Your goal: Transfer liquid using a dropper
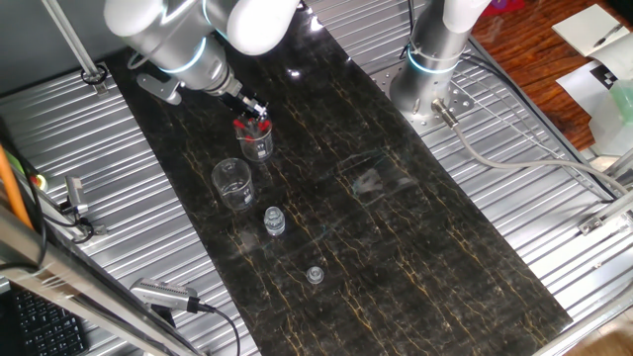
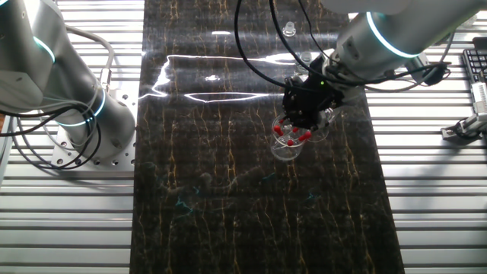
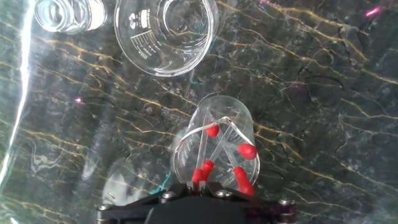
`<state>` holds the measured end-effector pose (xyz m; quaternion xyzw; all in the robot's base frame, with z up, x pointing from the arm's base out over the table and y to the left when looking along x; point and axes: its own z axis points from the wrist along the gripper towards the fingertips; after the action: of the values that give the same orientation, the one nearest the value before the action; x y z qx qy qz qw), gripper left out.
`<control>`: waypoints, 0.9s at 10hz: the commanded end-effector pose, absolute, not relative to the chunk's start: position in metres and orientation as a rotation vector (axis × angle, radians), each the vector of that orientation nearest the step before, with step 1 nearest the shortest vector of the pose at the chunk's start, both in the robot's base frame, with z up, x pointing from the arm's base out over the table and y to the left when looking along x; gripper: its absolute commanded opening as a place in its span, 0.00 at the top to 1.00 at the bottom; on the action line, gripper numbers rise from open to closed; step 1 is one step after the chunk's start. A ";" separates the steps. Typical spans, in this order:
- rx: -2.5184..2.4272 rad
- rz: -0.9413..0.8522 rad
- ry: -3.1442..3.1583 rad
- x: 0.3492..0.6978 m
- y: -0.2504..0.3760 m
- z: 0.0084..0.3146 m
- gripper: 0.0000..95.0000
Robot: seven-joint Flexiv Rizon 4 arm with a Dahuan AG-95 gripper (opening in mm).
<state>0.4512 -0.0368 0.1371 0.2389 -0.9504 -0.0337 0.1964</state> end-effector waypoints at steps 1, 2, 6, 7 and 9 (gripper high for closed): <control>0.673 -0.093 -2.661 0.451 -0.037 0.137 0.80; 0.674 -0.092 -2.661 0.450 -0.037 0.137 0.80; 0.690 -0.108 -2.651 0.454 -0.039 0.145 0.80; 0.693 -0.112 -2.651 0.457 -0.040 0.152 0.60; 0.702 -0.118 -2.650 0.460 -0.042 0.174 0.60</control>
<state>0.4618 -0.0414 0.1768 0.2496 -0.9466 -0.0422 0.1996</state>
